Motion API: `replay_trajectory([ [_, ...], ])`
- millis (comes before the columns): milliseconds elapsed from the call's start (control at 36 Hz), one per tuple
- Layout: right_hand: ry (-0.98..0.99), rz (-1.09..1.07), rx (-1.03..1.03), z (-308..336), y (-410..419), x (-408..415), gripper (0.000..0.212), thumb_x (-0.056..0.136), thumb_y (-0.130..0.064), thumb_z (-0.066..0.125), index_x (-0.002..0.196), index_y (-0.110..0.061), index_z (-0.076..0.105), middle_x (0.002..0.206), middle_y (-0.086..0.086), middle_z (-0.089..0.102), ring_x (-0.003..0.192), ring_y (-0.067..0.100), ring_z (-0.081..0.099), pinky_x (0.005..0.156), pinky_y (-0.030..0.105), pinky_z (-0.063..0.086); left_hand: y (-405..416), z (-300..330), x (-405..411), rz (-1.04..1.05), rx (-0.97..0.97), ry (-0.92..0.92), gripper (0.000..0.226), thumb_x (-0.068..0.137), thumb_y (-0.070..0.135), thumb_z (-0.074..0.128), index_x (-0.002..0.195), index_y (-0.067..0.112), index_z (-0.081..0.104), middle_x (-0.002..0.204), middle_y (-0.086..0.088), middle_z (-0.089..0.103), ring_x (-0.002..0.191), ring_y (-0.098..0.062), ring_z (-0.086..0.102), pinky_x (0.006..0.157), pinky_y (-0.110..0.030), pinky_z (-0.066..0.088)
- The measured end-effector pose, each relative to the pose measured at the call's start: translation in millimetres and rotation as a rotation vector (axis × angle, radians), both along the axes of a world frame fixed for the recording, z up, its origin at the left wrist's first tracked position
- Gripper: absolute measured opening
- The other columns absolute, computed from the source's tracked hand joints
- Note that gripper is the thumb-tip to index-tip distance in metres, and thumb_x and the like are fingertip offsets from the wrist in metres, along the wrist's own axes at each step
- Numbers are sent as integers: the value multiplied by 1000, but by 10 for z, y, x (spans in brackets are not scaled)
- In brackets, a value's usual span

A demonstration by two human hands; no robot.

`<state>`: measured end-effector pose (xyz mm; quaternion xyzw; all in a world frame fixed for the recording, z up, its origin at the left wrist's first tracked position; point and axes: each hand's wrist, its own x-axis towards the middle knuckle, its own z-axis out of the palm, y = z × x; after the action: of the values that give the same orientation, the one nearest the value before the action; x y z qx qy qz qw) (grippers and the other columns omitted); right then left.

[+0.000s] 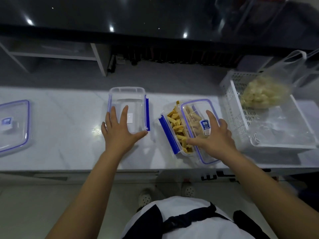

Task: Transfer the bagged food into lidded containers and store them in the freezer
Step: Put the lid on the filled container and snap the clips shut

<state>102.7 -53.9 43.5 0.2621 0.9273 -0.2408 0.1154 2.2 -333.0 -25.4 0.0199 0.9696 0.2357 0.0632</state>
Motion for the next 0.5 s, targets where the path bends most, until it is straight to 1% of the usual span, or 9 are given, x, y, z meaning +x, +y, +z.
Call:
replay_trajectory([
  [111, 22, -39, -84, 12, 41, 64, 128, 54, -78, 78, 152, -52, 0, 166, 3, 1, 148, 42, 19, 110, 66, 33, -181, 23, -277, -2, -14, -48, 118, 65, 85, 64, 158, 39, 6, 169, -5, -4, 155, -31, -5, 122, -56, 6],
  [194, 44, -69, -130, 21, 69, 122, 129, 45, -82, 74, 150, -56, 1, 165, 0, 2, 147, 41, 21, 109, 63, 35, -243, 101, -370, 10, -30, -48, 113, 69, 79, 67, 158, 36, 12, 169, -7, 2, 155, -34, 0, 122, -57, 7],
  [250, 53, -81, -119, 15, 88, 157, 127, 47, -81, 75, 149, -58, 2, 165, 0, 3, 146, 40, 23, 109, 63, 36, -185, 182, -300, 49, 52, 55, 97, 78, 68, 70, 155, 31, 26, 166, -9, 18, 153, -34, 13, 121, -54, 15],
  [306, 52, -90, -105, 5, 106, 194, 126, 47, -82, 74, 148, -59, 2, 165, 0, 4, 146, 40, 23, 108, 63, 36, -47, 247, -101, 36, 286, 193, 66, 89, 50, 69, 146, 27, 43, 155, -5, 40, 143, -24, 33, 115, -45, 31],
  [333, 46, -91, -93, 0, 110, 215, 126, 47, -83, 73, 148, -58, 2, 165, 0, 4, 146, 40, 23, 109, 62, 36, 45, 265, 36, -3, 406, 221, 51, 93, 41, 67, 139, 28, 49, 147, 0, 47, 135, -16, 41, 109, -39, 38],
  [361, 38, -90, -76, -7, 107, 236, 126, 47, -84, 71, 148, -58, 1, 165, 0, 3, 145, 40, 22, 109, 62, 36, 141, 273, 182, -50, 514, 199, 40, 95, 35, 66, 133, 33, 52, 139, 7, 51, 127, -8, 45, 104, -33, 42],
  [417, 15, -78, -36, -20, 85, 283, 128, 44, -88, 65, 149, -57, -1, 165, 0, 2, 146, 39, 21, 110, 62, 35, 335, 258, 442, -117, 701, 30, 35, 97, 28, 63, 127, 43, 52, 133, 16, 51, 116, 3, 49, 98, -28, 47],
  [444, 2, -65, -14, -26, 69, 308, 129, 42, -89, 61, 150, -56, -2, 165, 1, 2, 146, 39, 21, 110, 62, 34, 430, 228, 531, -120, 774, -73, 38, 98, 26, 63, 129, 43, 52, 135, 16, 52, 118, 3, 51, 96, -27, 49],
  [500, -27, -37, 31, -37, 27, 368, 132, 39, -92, 55, 150, -55, -4, 165, 2, 1, 146, 39, 19, 111, 62, 33, 606, 159, 627, -38, 867, -269, 46, 98, 26, 63, 140, 37, 48, 144, 11, 50, 124, -5, 51, 89, -23, 50],
])
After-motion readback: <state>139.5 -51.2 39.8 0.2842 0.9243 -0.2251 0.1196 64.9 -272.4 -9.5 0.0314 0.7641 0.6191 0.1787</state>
